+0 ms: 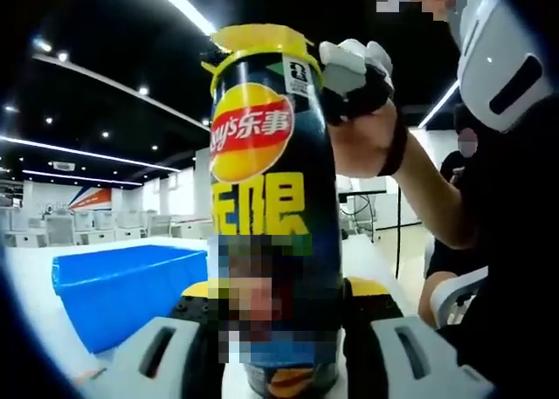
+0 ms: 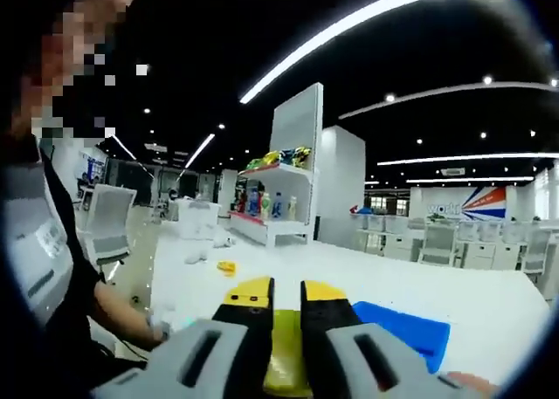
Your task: Open the lid of the chip container on the table, take out the chips, place them into the box in front of the container, and close the lid
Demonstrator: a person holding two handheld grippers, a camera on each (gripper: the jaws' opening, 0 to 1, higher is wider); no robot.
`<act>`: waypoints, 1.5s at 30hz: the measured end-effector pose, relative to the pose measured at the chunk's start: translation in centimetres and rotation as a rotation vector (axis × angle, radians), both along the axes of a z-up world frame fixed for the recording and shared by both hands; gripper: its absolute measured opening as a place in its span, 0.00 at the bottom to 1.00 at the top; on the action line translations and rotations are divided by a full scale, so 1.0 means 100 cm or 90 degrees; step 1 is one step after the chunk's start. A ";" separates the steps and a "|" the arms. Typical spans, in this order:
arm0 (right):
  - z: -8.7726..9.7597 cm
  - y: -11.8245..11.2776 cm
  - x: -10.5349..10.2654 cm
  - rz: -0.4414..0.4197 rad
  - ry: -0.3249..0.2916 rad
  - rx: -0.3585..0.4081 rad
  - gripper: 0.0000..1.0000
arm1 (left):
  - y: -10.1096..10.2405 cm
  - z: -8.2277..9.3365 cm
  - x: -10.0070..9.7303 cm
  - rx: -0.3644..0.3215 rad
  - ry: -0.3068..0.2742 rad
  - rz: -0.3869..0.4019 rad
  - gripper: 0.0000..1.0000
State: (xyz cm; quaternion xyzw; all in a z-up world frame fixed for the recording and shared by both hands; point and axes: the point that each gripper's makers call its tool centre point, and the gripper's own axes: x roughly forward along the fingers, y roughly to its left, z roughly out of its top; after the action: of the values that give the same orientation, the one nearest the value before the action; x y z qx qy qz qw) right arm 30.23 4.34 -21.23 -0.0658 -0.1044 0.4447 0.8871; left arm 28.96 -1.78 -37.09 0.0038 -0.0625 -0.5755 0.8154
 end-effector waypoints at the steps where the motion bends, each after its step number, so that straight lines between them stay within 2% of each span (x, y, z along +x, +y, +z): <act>1: 0.003 -0.002 0.000 -0.011 -0.013 0.002 0.32 | 0.000 0.000 -0.002 0.002 0.004 -0.007 0.51; 2: 0.010 -0.003 0.000 -0.016 -0.022 0.019 0.37 | 0.000 0.000 -0.003 0.004 0.009 -0.011 0.51; 4: 0.029 -0.007 -0.006 -0.002 -0.046 0.077 0.38 | 0.003 0.002 -0.005 0.002 0.011 -0.010 0.51; 5: 0.037 -0.009 -0.008 0.006 -0.053 0.100 0.40 | 0.005 0.007 -0.005 -0.013 0.002 -0.009 0.51; 7: 0.049 -0.016 -0.011 0.019 -0.057 0.140 0.48 | 0.009 0.014 -0.004 -0.043 0.013 -0.013 0.51; 10: 0.055 -0.026 -0.007 0.010 -0.051 0.150 0.60 | 0.019 0.027 -0.005 -0.084 0.023 -0.021 0.52; 12: 0.060 -0.033 -0.007 0.006 -0.050 0.162 0.66 | 0.026 0.037 -0.006 -0.108 0.029 -0.029 0.58; 14: 0.066 -0.040 -0.008 0.007 -0.053 0.180 0.71 | 0.038 0.048 -0.006 -0.124 0.032 -0.034 0.70; 16: 0.074 -0.050 -0.010 0.009 -0.061 0.197 0.76 | 0.051 0.058 -0.008 -0.122 0.028 -0.033 0.77; 18: 0.079 -0.059 -0.011 0.008 -0.064 0.208 0.83 | 0.067 0.068 -0.007 -0.119 0.009 -0.014 0.81; 21: 0.084 -0.073 -0.010 0.003 -0.068 0.221 0.92 | 0.100 0.100 -0.004 -0.148 -0.005 0.017 0.94; 23: 0.085 -0.081 -0.009 -0.002 -0.066 0.230 0.97 | 0.121 0.115 0.003 -0.147 -0.004 0.059 0.95; 25: 0.087 -0.090 -0.005 -0.009 -0.062 0.242 0.97 | 0.136 0.125 0.009 -0.131 0.007 0.098 0.95; 29: 0.084 -0.110 0.010 -0.040 -0.049 0.250 0.97 | 0.157 0.140 0.027 -0.130 -0.011 0.167 0.95; 31: 0.081 -0.123 0.024 -0.068 -0.052 0.248 0.97 | 0.164 0.140 0.041 -0.122 -0.008 0.197 0.95; 34: 0.070 -0.136 0.042 -0.077 -0.049 0.248 0.97 | 0.166 0.134 0.062 -0.112 0.006 0.211 0.95; 38: 0.042 -0.152 0.075 -0.092 0.003 0.264 0.97 | 0.163 0.119 0.085 -0.075 0.030 0.226 0.95; 40: 0.022 -0.156 0.092 -0.107 0.019 0.251 0.97 | 0.161 0.108 0.100 -0.062 0.044 0.237 0.95; 43: -0.013 -0.158 0.118 -0.130 0.055 0.226 0.97 | 0.162 0.075 0.130 -0.012 0.059 0.280 0.95; 45: -0.032 -0.153 0.127 -0.124 0.060 0.212 0.97 | 0.161 0.055 0.145 -0.004 0.080 0.291 0.95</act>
State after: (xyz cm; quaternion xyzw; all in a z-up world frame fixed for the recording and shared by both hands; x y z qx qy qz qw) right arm 42.91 -10.94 -24.45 0.0931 -0.1286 0.3363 0.9283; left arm 43.43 14.29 -31.58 -0.0206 -0.0113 -0.3751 0.9267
